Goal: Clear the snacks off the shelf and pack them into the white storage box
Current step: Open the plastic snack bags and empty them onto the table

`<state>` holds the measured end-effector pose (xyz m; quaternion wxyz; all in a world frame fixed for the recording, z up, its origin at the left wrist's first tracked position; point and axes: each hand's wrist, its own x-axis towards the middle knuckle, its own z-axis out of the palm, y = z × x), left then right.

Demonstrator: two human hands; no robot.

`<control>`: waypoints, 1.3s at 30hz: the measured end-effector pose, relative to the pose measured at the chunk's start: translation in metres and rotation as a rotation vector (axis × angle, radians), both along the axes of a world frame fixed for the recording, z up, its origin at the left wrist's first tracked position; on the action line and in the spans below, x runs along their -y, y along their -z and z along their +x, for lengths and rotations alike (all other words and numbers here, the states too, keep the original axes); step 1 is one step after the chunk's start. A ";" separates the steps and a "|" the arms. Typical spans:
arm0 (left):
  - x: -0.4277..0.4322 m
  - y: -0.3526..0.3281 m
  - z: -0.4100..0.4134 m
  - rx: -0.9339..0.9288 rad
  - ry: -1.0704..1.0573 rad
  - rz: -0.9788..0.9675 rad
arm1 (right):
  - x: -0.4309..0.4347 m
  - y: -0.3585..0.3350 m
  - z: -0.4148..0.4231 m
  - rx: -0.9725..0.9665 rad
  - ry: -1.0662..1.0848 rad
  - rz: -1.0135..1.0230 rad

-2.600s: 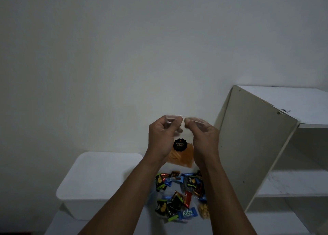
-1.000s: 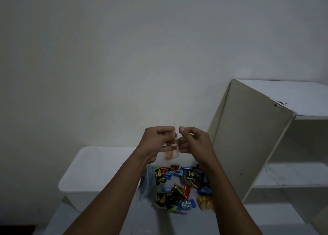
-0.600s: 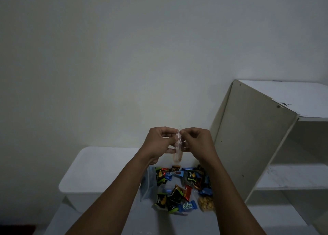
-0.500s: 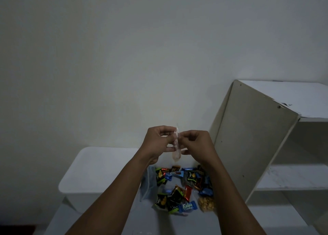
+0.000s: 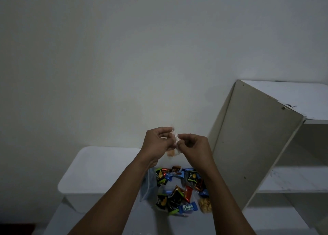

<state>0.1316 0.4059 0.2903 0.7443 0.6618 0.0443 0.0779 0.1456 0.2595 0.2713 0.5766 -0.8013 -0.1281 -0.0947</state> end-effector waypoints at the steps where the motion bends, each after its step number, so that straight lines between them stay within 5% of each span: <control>1: -0.001 0.000 0.000 0.003 -0.014 -0.012 | 0.000 0.001 -0.001 -0.009 0.005 0.002; 11: -0.002 -0.004 0.001 0.043 -0.002 0.017 | -0.003 0.008 0.000 0.038 0.060 0.132; 16: -0.002 -0.011 0.002 0.000 -0.017 -0.262 | 0.005 0.020 -0.008 -0.028 -0.053 0.137; 23: 0.004 -0.008 0.003 0.021 0.039 -0.563 | -0.002 0.057 -0.013 0.032 0.109 0.084; 25: 0.001 0.001 0.002 0.029 0.007 -0.504 | 0.003 0.061 -0.013 0.025 0.139 0.094; 30: -0.003 0.038 0.001 -0.057 -0.174 0.001 | 0.015 0.066 -0.014 -0.041 0.120 0.197; 34: 0.001 0.047 -0.003 -0.145 -0.014 -0.060 | 0.017 0.066 -0.015 -0.069 0.115 0.231; 39: 0.004 0.074 -0.010 -0.169 -0.056 -0.009 | 0.025 0.085 -0.022 -0.211 0.085 0.196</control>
